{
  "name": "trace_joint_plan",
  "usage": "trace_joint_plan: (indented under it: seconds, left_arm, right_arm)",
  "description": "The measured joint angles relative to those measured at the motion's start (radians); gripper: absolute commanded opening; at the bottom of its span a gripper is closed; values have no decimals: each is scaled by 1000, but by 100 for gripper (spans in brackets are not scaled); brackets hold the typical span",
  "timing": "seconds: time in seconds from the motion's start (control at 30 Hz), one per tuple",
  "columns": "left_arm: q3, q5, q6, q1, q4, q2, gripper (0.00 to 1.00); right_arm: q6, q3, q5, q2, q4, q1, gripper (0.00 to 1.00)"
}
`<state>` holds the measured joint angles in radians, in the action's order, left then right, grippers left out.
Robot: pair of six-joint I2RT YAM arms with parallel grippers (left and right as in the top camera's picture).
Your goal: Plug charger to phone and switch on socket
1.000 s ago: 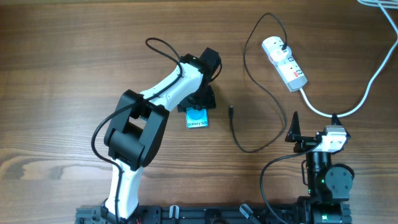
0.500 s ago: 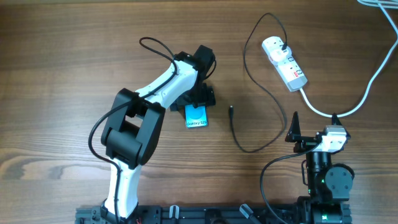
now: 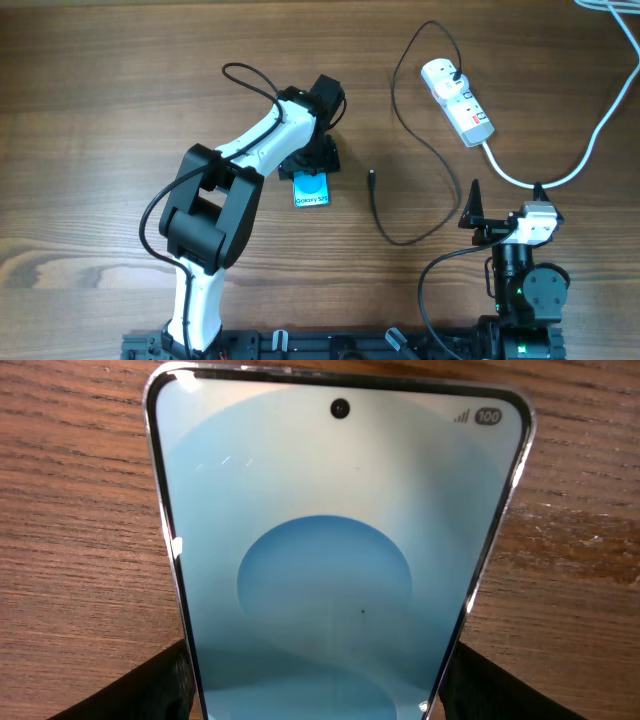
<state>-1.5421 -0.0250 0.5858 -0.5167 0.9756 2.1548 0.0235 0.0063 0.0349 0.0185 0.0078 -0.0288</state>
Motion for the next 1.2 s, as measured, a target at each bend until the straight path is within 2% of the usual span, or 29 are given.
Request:
trace_joint_plan:
  seconds: [0.63, 0.9, 1.0, 1.13, 1.2]
  left_arm:
    - [-2, -22, 0, 2, 38, -4, 73]
    - [-2, -22, 0, 2, 41, -88, 73]
    - [-2, -22, 0, 2, 42, -112, 80]
    - [-2, -16, 3, 2, 52, -115, 100]
    - [1, -10, 2, 2, 50, -115, 100]
  right_arm:
    - [0, 0, 0, 0, 0, 0, 100]
    - [0, 0, 0, 0, 0, 0, 100]
    - [0, 0, 0, 0, 0, 0, 99]
    - [0, 0, 0, 0, 0, 0, 100]
    - [0, 0, 0, 0, 0, 0, 100]
